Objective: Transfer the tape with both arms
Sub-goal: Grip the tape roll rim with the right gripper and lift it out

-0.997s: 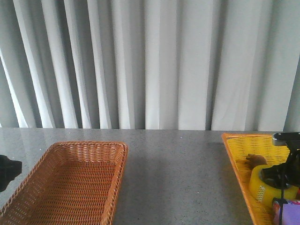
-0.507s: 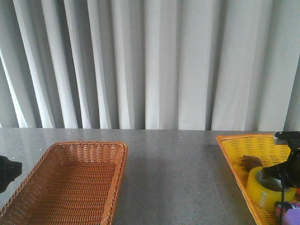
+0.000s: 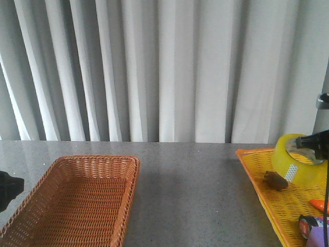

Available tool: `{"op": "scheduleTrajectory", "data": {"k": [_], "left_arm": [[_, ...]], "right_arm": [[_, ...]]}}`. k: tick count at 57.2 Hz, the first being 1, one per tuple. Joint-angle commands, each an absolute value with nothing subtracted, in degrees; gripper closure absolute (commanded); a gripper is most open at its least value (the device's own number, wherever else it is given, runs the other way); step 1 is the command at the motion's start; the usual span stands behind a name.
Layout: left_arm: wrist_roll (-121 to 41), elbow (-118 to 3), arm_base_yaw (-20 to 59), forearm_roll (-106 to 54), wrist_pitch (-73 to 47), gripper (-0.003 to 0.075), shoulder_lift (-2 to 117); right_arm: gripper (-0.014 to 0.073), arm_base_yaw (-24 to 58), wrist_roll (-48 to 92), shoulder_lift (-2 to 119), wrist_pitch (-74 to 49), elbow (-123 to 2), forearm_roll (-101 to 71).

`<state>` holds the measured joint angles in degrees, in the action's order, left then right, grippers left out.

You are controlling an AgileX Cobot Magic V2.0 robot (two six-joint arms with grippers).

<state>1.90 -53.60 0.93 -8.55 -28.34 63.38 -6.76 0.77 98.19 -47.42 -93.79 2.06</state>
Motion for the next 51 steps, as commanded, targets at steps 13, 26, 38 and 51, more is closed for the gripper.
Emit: {"op": "scheduleTrajectory", "data": {"k": [13,26,38,51], "left_arm": [[2.26,-55.57,1.36,-9.35,-26.44,0.0129,62.37],[2.37,-55.57,1.36,-9.49,-26.40,0.0129,62.33],[2.37,-55.57,1.36,-10.01,-26.89,0.0129,62.33],[2.37,-55.57,1.36,-10.82,-27.84,0.0129,62.33]], "right_arm": [[0.0584,8.46,7.71,93.42,-48.75,-96.34,-2.20],[0.0578,14.34,5.94,98.68,-49.25,-96.34,1.13],[0.0564,15.82,5.63,105.37,-49.16,-96.34,2.07],[0.0505,15.82,3.74,110.94,-47.42,-96.34,3.22]]}}
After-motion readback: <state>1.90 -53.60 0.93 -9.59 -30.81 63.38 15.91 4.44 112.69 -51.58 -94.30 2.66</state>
